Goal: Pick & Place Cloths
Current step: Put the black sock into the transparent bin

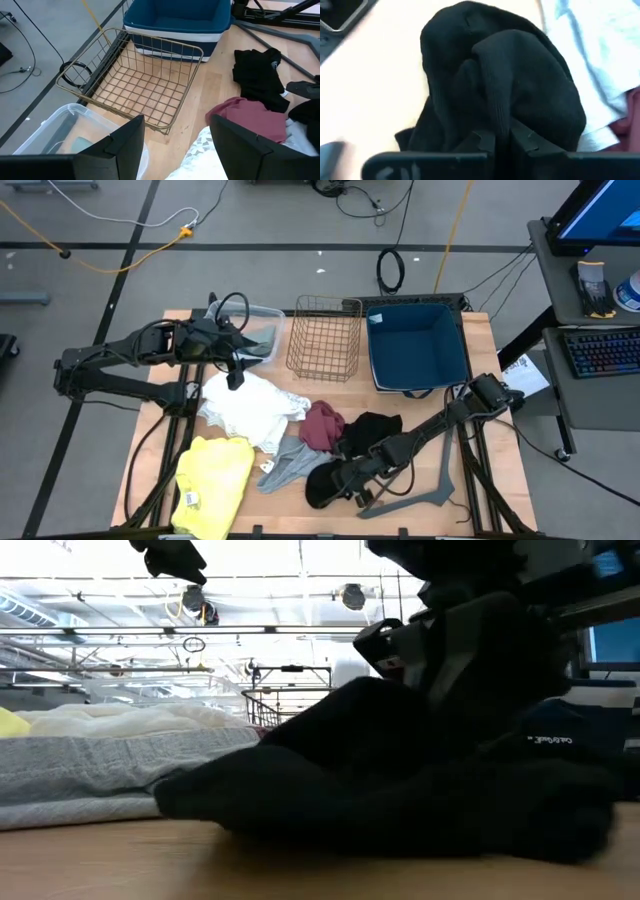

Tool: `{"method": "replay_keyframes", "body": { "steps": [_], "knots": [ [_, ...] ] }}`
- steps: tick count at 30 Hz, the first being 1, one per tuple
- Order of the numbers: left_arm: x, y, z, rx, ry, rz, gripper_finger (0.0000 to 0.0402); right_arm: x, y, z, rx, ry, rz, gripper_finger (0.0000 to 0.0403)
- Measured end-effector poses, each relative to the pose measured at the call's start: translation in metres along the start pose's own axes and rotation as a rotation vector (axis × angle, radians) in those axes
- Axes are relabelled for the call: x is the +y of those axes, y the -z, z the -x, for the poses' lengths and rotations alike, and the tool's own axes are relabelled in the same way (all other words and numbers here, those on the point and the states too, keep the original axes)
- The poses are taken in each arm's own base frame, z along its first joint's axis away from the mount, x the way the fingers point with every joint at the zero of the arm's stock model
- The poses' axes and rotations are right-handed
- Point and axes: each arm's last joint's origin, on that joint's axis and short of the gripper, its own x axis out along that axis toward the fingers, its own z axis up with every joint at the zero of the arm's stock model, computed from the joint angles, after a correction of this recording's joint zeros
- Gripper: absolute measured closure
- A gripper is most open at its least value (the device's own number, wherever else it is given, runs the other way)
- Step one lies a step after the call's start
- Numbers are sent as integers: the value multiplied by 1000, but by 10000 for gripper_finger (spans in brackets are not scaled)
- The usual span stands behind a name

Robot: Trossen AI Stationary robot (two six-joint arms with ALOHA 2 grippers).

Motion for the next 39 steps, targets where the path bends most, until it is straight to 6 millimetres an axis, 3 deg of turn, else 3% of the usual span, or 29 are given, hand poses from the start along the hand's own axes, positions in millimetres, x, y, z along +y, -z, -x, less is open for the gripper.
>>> {"method": "replay_keyframes", "body": {
  "steps": [7,17,25,29,33,39],
  "knots": [
    [-8,0,1,-3,39,-13,172,-1,-14,28,-53,-53,-56,398],
    [-29,-2,-14,17,116,-64,172,-9,-47,115,-311,-33,16,400],
    [-54,-14,-44,-48,188,-188,172,-23,-57,170,-442,291,115,402],
    [-63,-21,-58,-107,289,-238,172,-29,-59,186,-447,491,143,402],
    [-69,-26,-67,-164,375,-270,172,-34,-57,190,-383,714,139,402],
    [-78,-34,-82,-248,446,-282,172,-45,-58,188,-349,848,118,402]
  ]
}}
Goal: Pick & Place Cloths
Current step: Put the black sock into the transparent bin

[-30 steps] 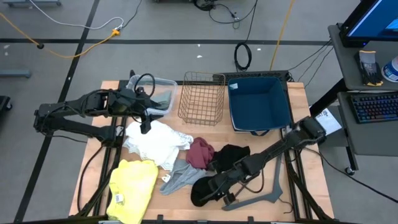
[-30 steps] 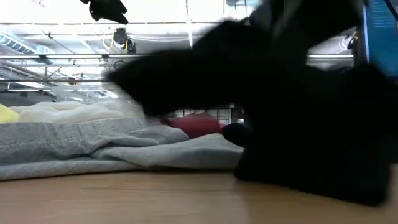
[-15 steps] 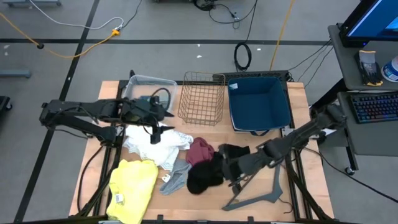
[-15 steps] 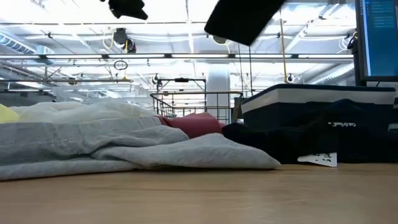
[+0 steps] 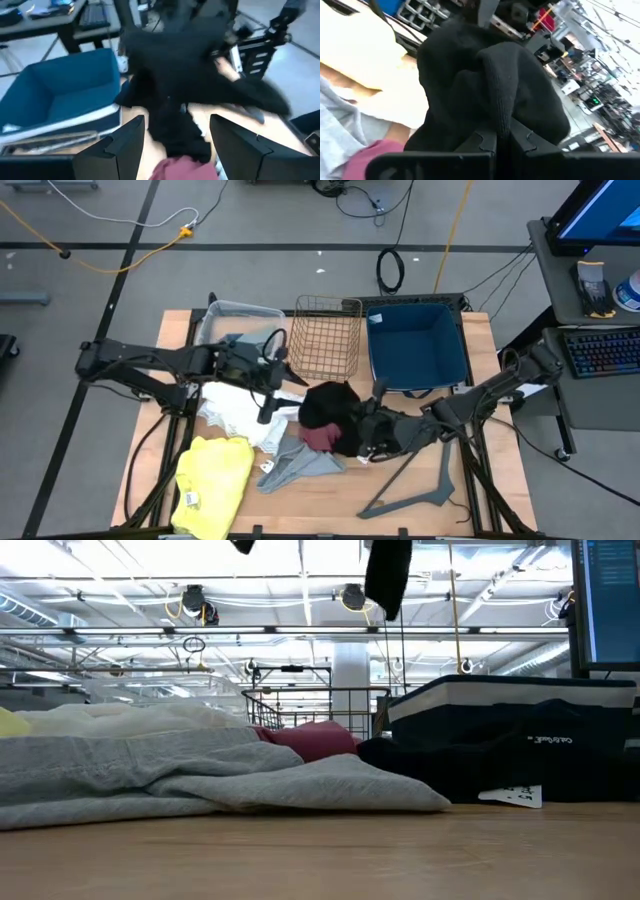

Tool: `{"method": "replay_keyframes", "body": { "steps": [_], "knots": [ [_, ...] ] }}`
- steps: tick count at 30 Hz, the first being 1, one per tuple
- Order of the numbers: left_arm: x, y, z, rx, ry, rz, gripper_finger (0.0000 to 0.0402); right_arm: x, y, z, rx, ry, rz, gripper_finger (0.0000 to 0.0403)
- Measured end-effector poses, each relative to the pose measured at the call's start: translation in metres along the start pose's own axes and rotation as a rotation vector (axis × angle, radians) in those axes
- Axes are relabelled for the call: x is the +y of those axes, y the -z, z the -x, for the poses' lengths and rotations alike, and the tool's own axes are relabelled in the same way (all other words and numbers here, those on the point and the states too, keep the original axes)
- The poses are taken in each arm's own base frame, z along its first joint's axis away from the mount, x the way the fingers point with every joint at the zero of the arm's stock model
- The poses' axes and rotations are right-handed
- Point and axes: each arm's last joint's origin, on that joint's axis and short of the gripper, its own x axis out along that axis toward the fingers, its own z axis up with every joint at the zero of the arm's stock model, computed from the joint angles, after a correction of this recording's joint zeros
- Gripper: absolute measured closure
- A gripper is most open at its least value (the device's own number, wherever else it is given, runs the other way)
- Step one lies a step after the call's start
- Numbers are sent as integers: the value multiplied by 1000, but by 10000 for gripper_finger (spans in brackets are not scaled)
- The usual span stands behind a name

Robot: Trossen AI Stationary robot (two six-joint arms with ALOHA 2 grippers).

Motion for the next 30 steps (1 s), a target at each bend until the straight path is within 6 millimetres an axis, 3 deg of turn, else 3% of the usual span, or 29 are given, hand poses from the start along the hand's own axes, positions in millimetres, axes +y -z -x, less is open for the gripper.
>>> {"method": "replay_keyframes", "body": {
  "steps": [13,18,30],
  "knots": [
    [2,2,-27,-50,23,2,172,-3,15,-11,-152,203,-23,403],
    [5,-3,-31,-123,8,-8,172,0,25,-12,-189,208,-71,403],
    [10,-2,-55,-206,17,6,172,-1,26,-15,-261,149,-160,403]
  ]
}}
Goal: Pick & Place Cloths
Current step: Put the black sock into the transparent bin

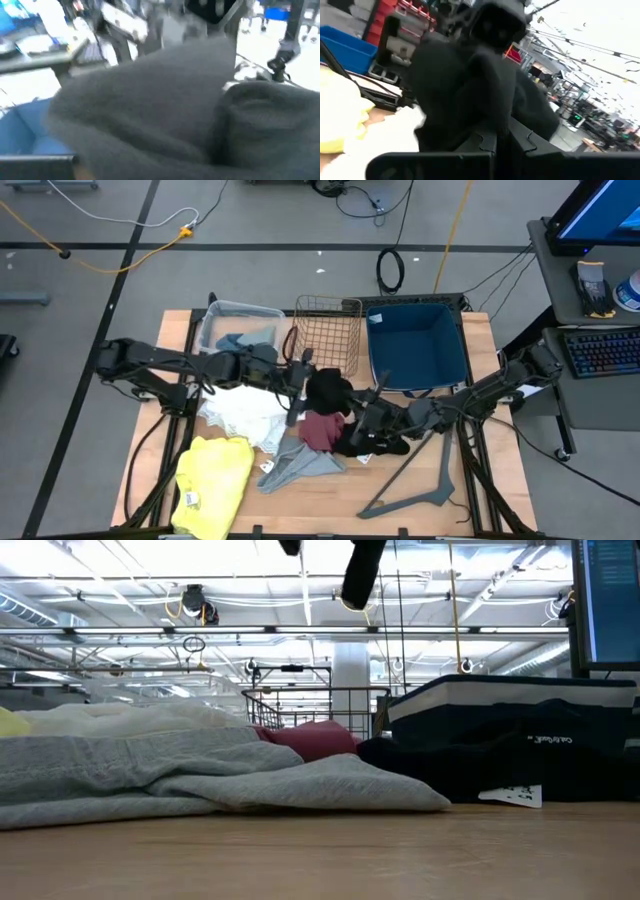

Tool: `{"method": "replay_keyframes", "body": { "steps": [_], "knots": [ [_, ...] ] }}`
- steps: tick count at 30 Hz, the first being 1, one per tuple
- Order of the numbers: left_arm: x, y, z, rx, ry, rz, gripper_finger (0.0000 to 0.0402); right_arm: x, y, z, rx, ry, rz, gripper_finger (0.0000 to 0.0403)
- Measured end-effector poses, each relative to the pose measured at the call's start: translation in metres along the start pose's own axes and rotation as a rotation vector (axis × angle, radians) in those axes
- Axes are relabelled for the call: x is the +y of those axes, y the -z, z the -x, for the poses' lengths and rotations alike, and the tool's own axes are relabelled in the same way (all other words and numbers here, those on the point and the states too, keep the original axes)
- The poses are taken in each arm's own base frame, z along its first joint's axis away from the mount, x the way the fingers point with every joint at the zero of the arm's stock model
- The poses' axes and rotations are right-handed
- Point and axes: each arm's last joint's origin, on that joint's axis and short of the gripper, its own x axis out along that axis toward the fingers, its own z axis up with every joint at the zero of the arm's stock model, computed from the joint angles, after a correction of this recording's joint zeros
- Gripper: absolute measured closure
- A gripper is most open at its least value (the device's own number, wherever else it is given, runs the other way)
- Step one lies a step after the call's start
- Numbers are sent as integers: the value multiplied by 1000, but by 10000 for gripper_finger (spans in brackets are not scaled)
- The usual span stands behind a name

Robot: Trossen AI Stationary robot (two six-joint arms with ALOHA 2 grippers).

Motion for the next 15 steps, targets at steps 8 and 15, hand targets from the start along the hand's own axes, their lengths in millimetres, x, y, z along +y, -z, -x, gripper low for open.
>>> {"method": "replay_keyframes", "body": {
  "steps": [8,15],
  "knots": [
    [3,6,-10,-19,2,-13,172,11,12,-7,37,-30,-8,403],
    [4,8,-11,-8,1,-3,192,18,19,-12,59,-34,-4,403]
  ]
}}
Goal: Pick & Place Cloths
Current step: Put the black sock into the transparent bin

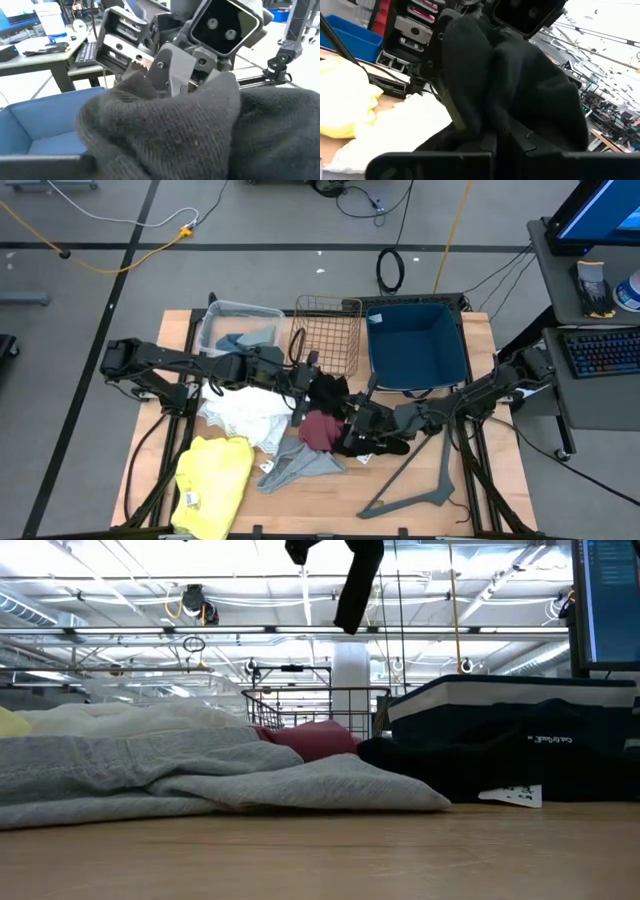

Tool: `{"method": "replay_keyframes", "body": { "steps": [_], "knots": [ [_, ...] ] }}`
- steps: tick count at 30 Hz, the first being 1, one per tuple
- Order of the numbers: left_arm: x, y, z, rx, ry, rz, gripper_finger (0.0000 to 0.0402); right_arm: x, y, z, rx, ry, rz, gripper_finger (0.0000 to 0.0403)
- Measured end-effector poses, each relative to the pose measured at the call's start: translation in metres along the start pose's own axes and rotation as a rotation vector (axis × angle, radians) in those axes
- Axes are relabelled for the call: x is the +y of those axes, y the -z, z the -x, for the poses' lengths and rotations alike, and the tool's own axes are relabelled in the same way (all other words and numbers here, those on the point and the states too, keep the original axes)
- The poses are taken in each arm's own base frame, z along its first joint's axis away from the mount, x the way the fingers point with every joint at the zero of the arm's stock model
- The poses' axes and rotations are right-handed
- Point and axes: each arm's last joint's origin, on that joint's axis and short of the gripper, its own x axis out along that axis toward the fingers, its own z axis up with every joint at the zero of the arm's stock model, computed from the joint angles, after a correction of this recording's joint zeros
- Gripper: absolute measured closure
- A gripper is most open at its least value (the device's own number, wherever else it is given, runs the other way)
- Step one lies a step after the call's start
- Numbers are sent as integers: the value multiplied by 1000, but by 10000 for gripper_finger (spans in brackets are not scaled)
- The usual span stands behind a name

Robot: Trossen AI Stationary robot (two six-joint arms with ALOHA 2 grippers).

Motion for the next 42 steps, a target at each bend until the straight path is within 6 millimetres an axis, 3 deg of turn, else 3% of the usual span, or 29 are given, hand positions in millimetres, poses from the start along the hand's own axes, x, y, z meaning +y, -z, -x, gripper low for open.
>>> {"method": "replay_keyframes", "body": {
  "steps": [7,15,18,25,32,42],
  "knots": [
    [-1,0,0,7,15,-58,323,1,0,1,2,-4,-32,391],
    [0,9,0,87,12,-71,332,12,7,7,70,-68,1,385],
    [2,11,1,119,-13,-57,389,17,10,12,105,-86,12,378],
    [8,16,3,169,-36,-46,393,24,13,18,143,-124,-32,309],
    [18,27,7,290,-193,-34,393,30,9,25,123,-183,-67,234],
    [25,33,16,393,-299,-19,393,45,2,45,102,-241,-49,202]
  ]
}}
